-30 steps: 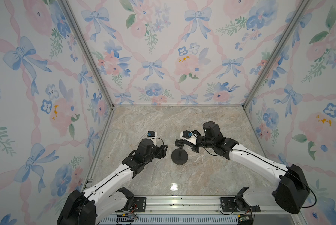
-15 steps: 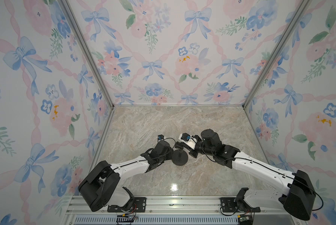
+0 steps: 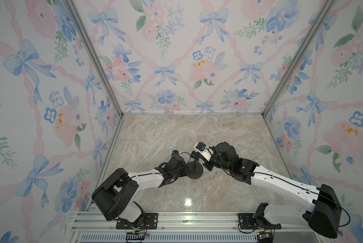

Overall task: Assemble a microphone stand
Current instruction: Screw the microphone stand pole into the microphone stand base.

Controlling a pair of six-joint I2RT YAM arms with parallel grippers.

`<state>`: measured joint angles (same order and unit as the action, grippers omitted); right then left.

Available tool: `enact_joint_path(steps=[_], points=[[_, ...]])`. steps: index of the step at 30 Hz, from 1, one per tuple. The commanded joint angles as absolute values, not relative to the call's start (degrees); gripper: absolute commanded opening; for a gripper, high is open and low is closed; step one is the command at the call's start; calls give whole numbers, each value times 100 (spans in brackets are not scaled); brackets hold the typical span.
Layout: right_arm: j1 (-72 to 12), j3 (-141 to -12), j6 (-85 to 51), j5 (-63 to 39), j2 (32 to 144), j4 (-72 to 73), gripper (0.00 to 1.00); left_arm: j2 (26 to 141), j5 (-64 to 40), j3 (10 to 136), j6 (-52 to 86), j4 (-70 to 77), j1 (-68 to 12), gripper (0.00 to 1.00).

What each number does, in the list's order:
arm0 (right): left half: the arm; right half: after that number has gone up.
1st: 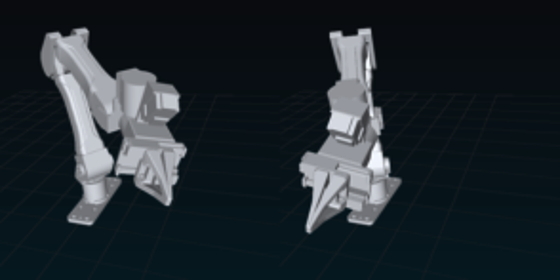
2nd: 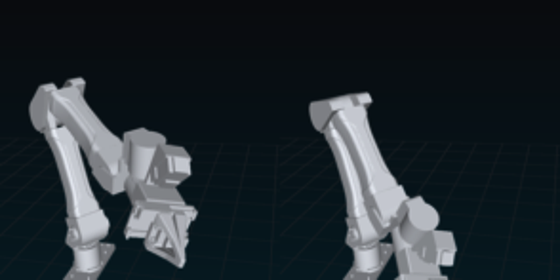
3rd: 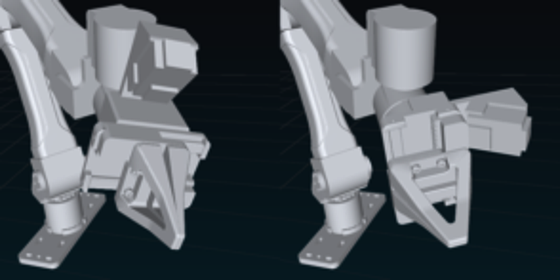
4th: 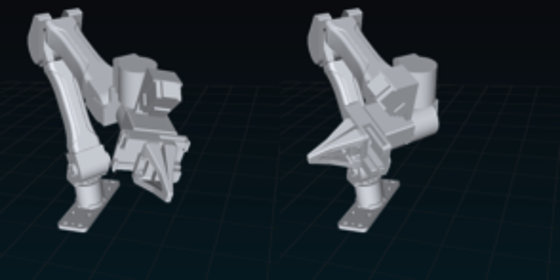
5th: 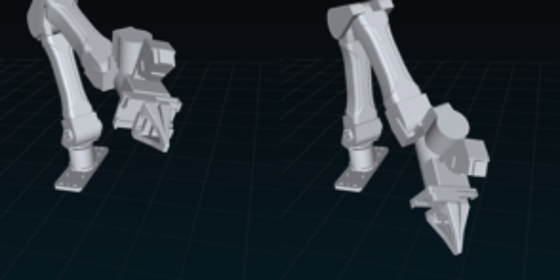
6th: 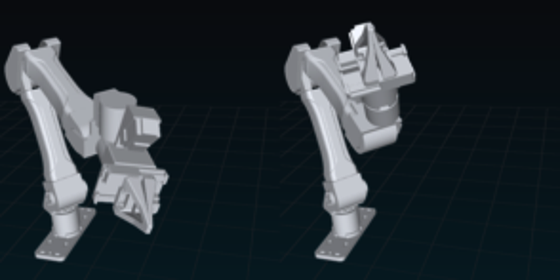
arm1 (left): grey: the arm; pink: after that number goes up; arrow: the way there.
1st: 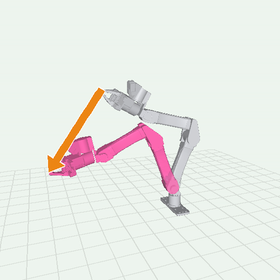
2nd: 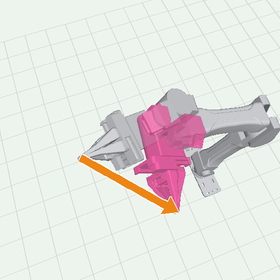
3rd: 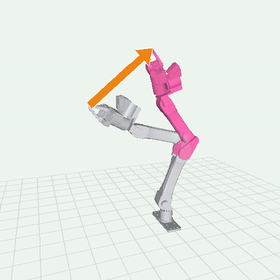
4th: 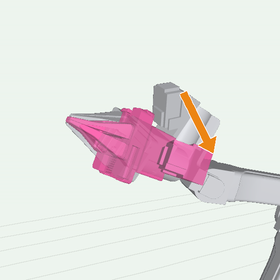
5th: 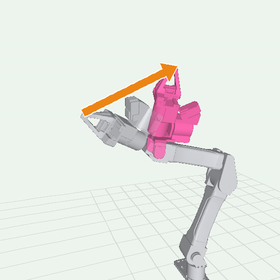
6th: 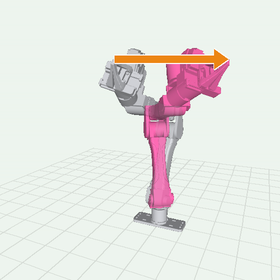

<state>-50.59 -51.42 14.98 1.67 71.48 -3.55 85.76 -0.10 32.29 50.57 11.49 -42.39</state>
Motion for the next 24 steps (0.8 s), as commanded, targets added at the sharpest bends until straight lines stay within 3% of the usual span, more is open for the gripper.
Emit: enact_joint_path(steps=[1,11,17,24], points=[[-5222,-4997,1239,433,7200,-809,13,8905,-207,3215,4857,1327,-4333,37],[-5522,-5446,304,1475,7401,-1746,13,8960,-121,3050,4893,1323,-4377,37],[-5938,-5801,-758,2428,7710,-2390,6,8963,-25,3014,5071,1335,-4386,37],[-6191,-6614,-1959,2724,8322,-3253,3,8997,-44,3058,5193,1341,-4386,37]])
